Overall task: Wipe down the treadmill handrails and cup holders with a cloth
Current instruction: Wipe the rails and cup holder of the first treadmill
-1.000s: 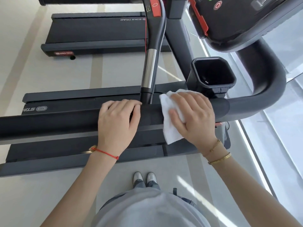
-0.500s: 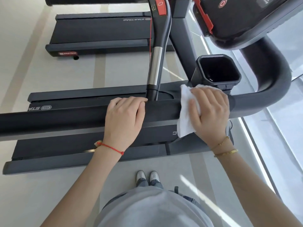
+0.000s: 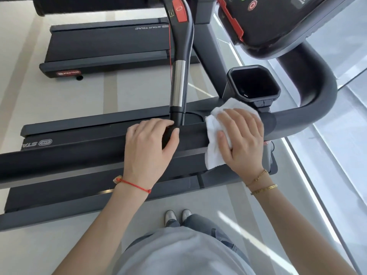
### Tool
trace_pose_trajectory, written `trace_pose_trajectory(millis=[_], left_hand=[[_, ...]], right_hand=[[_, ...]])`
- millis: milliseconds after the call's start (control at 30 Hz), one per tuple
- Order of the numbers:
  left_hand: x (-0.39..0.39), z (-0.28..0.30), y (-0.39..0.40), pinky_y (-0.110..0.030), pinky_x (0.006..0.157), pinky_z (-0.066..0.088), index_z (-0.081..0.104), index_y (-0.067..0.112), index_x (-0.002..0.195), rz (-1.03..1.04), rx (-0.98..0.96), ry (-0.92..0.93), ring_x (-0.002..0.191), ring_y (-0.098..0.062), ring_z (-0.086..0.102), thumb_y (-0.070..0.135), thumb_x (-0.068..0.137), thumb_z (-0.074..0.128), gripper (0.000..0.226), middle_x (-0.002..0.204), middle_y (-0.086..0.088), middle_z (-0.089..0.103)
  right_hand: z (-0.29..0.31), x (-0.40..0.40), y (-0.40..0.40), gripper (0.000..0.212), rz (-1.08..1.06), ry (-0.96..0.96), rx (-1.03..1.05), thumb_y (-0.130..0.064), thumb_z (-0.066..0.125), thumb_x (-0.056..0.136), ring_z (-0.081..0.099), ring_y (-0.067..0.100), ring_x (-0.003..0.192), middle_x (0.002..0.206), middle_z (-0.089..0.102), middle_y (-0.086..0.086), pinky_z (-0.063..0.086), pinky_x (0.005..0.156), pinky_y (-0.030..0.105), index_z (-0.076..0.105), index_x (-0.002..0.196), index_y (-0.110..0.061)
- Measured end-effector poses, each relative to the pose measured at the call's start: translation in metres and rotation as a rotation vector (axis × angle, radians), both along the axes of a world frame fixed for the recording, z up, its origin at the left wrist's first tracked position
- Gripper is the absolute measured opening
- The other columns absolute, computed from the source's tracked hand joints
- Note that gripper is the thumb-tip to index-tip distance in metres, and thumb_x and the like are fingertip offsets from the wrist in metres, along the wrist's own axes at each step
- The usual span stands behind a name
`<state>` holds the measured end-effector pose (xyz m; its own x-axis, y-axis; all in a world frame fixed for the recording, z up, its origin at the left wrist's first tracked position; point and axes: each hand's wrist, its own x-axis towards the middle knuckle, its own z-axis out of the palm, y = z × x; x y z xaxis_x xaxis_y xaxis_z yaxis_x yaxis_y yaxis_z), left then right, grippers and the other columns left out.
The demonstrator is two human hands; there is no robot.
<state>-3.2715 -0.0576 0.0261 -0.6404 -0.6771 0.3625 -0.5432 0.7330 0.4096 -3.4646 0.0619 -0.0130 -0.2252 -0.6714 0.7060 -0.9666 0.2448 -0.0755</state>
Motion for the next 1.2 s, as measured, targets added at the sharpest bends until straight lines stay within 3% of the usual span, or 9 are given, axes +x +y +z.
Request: trace_pose_trajectory(millis=[167,333,500,600,700,800,867,1033,1200], left_hand=[[-0.021,0.003,0.007,-0.035,0.093,0.046,0.068,0.013,0.111,-0.110,0.048,0.050,0.099,-0.019,0.062,0.024,0.096,0.055,0.022,0.109,0.001,0.069],[-0.055,0.005,0.017,-0.035,0.091,0.048,0.067,0.013,0.114,-0.167,0.093,0.057,0.097,-0.017,0.062,0.022,0.097,0.054,0.023,0.108,0.002,0.068],[-0.093,0.009,0.021,-0.034,0.090,0.052,0.066,0.013,0.117,-0.142,0.138,0.087,0.097,-0.015,0.062,0.022,0.097,0.053,0.025,0.111,0.002,0.068],[-0.119,0.012,0.021,-0.032,0.089,0.052,0.064,0.015,0.119,-0.088,0.174,0.085,0.100,-0.015,0.062,0.024,0.098,0.053,0.026,0.114,0.003,0.067],[-0.144,0.015,0.020,-0.034,0.091,0.051,0.063,0.015,0.122,-0.025,0.207,0.089,0.105,-0.016,0.062,0.026,0.098,0.052,0.028,0.116,0.002,0.067],[-0.166,0.016,0.016,-0.030,0.088,0.050,0.060,0.017,0.126,0.044,0.236,0.083,0.108,-0.016,0.061,0.029,0.099,0.049,0.032,0.120,0.003,0.064],[-0.178,0.014,0.014,-0.032,0.090,0.050,0.056,0.018,0.130,0.078,0.270,0.072,0.109,-0.015,0.060,0.032,0.099,0.048,0.035,0.123,0.004,0.062],[-0.194,0.008,0.008,-0.036,0.096,0.050,0.051,0.023,0.138,0.119,0.367,0.072,0.110,-0.011,0.061,0.038,0.098,0.046,0.043,0.128,0.008,0.060],[-0.197,0.003,0.006,-0.038,0.097,0.050,0.049,0.026,0.141,0.109,0.434,0.045,0.103,-0.004,0.061,0.046,0.094,0.046,0.051,0.127,0.011,0.060]], right_hand=[[-0.006,-0.014,0.014,0.036,-0.119,-0.139,-0.061,-0.030,0.035,0.102,0.051,0.027,0.121,0.126,0.059,0.005,0.029,0.111,0.035,0.058,0.123,-0.011],[-0.005,-0.020,0.022,0.037,-0.224,-0.398,-0.211,-0.034,0.033,0.102,0.046,0.024,0.125,0.130,0.053,0.005,0.030,0.112,0.046,0.049,0.125,-0.010],[0.019,-0.051,0.022,0.022,-0.270,-0.550,-0.210,-0.030,0.033,0.102,0.044,0.008,0.110,0.113,0.050,-0.014,0.031,0.107,0.032,0.047,0.118,-0.023],[0.046,-0.096,0.018,0.015,-0.247,-0.756,-0.168,-0.034,0.029,0.102,0.050,0.010,0.106,0.108,0.055,-0.011,0.039,0.102,0.040,0.042,0.107,-0.030],[0.066,-0.145,-0.003,0.020,-0.231,-0.880,-0.091,-0.036,0.029,0.103,0.053,0.018,0.110,0.113,0.057,-0.004,0.042,0.100,0.046,0.043,0.109,-0.022],[0.068,-0.177,-0.032,0.037,-0.143,-1.020,0.230,-0.036,0.038,0.103,0.054,0.026,0.115,0.116,0.053,0.002,0.043,0.095,0.035,0.043,0.129,-0.010],[0.063,-0.191,-0.034,0.048,-0.020,-1.181,0.434,-0.043,0.048,0.099,0.057,0.021,0.112,0.120,0.055,0.000,0.044,0.084,0.027,0.036,0.137,-0.016],[0.055,-0.222,-0.010,0.049,0.201,-1.237,0.617,-0.042,0.050,0.099,0.069,0.006,0.074,0.100,0.064,-0.007,0.056,0.058,0.023,0.030,0.141,-0.029],[0.063,-0.240,-0.037,0.044,0.445,-0.913,0.761,-0.023,0.043,0.104,0.059,-0.008,0.082,0.114,0.055,0.001,0.043,0.069,0.004,0.027,0.144,-0.017]])
